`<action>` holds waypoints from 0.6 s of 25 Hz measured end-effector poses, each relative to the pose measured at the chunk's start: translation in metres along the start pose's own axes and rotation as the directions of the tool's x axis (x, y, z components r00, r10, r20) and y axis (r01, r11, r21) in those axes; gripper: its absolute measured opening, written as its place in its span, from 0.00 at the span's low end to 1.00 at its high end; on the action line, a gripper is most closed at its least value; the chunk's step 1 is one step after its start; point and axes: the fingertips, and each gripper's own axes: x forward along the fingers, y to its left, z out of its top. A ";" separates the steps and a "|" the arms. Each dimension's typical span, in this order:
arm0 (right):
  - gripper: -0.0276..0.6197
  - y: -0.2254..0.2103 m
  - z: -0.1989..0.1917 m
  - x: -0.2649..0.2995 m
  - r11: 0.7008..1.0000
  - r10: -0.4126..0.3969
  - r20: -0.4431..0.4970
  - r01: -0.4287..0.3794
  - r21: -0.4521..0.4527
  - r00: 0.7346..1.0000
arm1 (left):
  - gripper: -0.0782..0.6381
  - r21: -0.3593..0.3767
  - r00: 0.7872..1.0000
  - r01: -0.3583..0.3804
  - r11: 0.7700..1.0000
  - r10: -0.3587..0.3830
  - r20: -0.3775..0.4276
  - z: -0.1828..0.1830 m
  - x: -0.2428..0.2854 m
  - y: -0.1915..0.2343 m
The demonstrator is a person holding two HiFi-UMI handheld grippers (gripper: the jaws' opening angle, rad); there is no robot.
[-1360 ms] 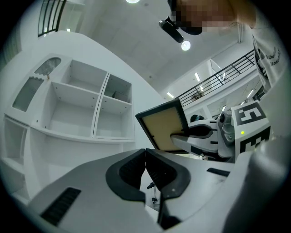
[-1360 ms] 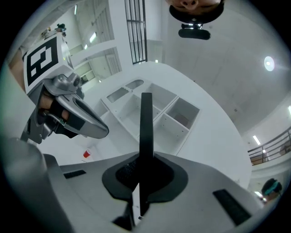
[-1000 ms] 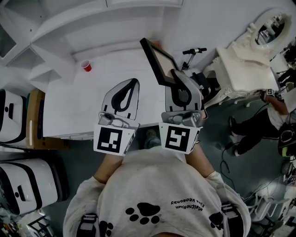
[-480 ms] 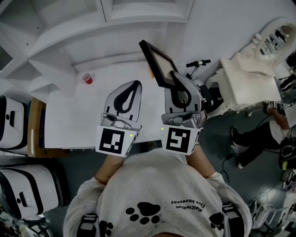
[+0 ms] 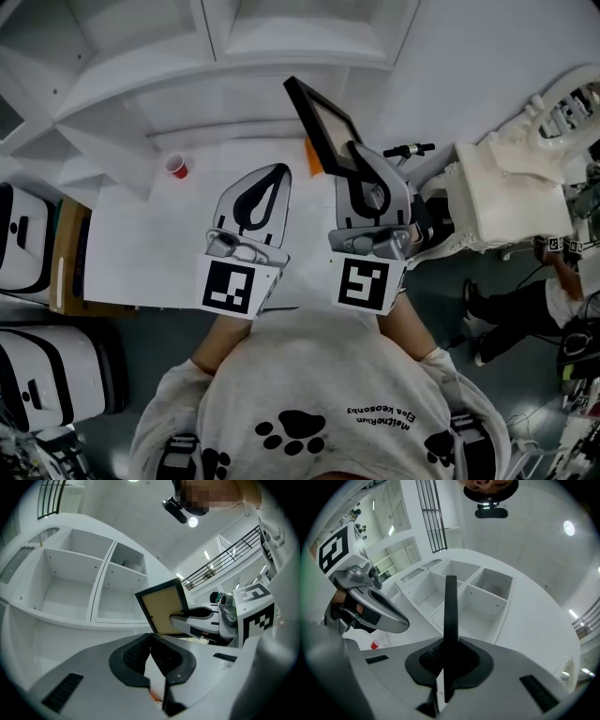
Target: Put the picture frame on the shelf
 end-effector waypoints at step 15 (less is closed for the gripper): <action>0.11 -0.007 -0.009 0.034 1.000 0.000 -0.024 0.000 -0.019 1.000 | 0.14 -0.018 0.999 0.028 0.999 -0.028 0.019 0.010 0.030 0.018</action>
